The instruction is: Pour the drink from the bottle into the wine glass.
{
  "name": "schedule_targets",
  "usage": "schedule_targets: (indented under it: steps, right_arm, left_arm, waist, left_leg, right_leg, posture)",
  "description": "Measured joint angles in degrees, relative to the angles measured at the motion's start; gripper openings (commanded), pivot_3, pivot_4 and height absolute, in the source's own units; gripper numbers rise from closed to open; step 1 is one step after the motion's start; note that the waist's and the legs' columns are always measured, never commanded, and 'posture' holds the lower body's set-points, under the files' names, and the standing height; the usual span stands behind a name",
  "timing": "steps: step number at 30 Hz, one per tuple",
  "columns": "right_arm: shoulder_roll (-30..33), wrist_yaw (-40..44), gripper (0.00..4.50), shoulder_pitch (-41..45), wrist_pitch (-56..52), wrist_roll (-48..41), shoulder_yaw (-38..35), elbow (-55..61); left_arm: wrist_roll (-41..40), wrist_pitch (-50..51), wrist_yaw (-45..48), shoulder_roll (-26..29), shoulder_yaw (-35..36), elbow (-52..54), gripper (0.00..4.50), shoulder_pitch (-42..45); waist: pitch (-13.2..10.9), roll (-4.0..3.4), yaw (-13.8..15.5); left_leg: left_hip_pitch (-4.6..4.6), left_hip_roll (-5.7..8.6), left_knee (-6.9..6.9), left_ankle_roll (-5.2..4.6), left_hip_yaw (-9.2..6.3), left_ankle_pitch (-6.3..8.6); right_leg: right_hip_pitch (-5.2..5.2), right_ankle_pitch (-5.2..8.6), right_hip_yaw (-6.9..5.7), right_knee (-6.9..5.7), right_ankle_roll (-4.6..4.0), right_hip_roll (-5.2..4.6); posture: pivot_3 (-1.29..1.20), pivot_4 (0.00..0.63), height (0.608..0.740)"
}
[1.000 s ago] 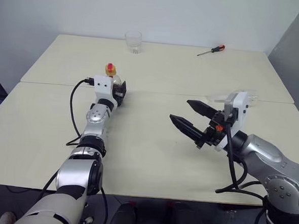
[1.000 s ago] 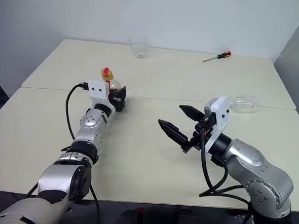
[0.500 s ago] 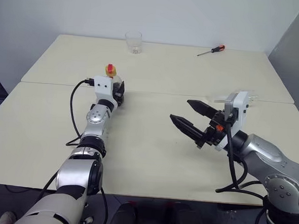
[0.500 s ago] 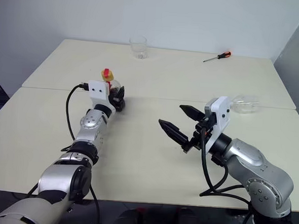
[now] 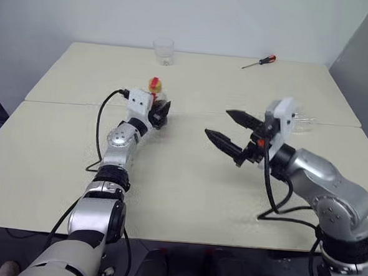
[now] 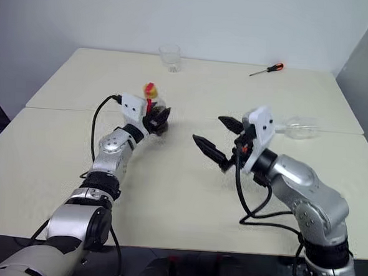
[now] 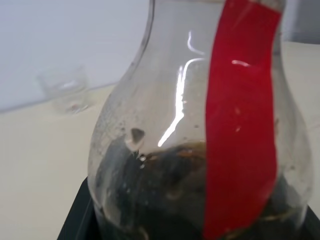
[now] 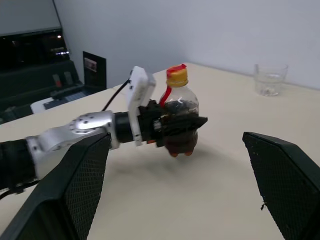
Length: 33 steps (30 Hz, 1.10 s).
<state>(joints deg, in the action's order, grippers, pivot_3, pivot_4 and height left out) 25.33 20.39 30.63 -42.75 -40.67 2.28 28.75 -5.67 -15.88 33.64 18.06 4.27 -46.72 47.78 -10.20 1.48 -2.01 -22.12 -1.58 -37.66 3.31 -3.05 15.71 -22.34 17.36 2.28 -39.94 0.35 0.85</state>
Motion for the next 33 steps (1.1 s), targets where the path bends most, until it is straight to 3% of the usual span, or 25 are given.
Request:
schedule_targets:
  steps: [8, 19, 30, 33]
  right_arm:
    - [-4.9, 2.2, 4.5, 11.3, 4.8, 8.8, 3.5, -13.7]
    - [-9.5, 6.3, 4.5, 16.3, 4.1, 9.6, 3.3, -18.9]
    - [-10.2, 8.4, 4.5, 17.7, 1.3, 7.9, 2.9, -18.9]
    - [-10.2, 8.8, 3.96, 17.7, 0.8, 7.9, 2.9, -18.9]
  left_arm:
    - [-5.1, 14.2, 12.3, 0.4, -3.6, 17.3, 2.18, -3.5]
    - [-14.1, 35.7, 16.5, -0.6, -4.9, 32.4, 2.18, -5.9]
    - [-15.6, 39.6, 20.8, 1.0, -6.5, 36.6, 2.18, -7.8]
    - [-15.6, 39.6, 20.9, 1.0, -6.5, 36.6, 2.18, -7.8]
  waist:
    - [0.0, -0.01, 0.2]
    - [0.0, -0.02, 0.2]
    - [0.0, -0.02, 0.2]
    - [0.0, -0.02, 0.2]
  left_leg:
    - [-0.23, -0.06, -0.27, -0.01, -0.22, 0.01]
    - [-0.92, -0.13, -0.36, 0.0, -0.19, -0.01]
    - [-0.76, -0.07, -0.46, -0.14, -0.16, -0.09]
    - [-0.74, -0.07, -0.46, -0.15, -0.15, -0.1]
  right_leg:
    - [-0.04, 0.0, 0.0, -0.07, -0.01, 0.0]
    - [-0.84, -0.02, 0.06, -0.31, 0.0, -0.21]
    - [-0.86, -0.02, 0.09, -0.79, -0.02, -0.16]
    - [-0.87, -0.02, 0.09, -0.81, -0.02, -0.15]
  posture:
    - [0.0, 0.15, 0.74]
    - [0.0, 0.15, 0.74]
    - [0.0, 0.15, 0.74]
    - [0.0, 0.15, 0.74]
